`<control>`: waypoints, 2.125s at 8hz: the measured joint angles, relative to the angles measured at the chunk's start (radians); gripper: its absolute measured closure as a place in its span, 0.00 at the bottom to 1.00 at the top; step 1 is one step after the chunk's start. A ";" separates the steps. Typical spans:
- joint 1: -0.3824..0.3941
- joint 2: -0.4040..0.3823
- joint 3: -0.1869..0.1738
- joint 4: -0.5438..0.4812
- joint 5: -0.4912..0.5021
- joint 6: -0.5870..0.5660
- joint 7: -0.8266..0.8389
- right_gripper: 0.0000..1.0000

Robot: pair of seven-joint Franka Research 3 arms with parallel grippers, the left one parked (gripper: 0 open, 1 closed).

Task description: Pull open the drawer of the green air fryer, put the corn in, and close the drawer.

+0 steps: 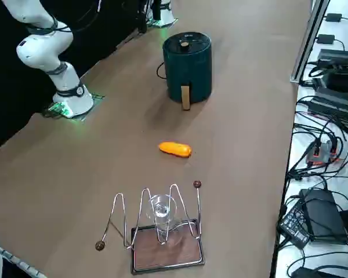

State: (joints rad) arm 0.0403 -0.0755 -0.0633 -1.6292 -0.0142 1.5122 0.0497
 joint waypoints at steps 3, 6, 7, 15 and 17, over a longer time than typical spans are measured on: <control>0.002 0.014 0.012 0.001 0.001 0.001 -0.007 0.00; -0.003 0.129 0.010 -0.009 0.086 0.063 0.089 0.00; -0.013 0.183 0.006 -0.013 0.125 0.103 0.172 0.00; -0.024 0.393 0.008 -0.177 0.394 0.425 0.895 0.00; -0.021 0.398 0.012 -0.261 0.483 0.507 0.928 0.00</control>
State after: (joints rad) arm 0.0194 0.3222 -0.0509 -1.8899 0.4691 2.0192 0.9777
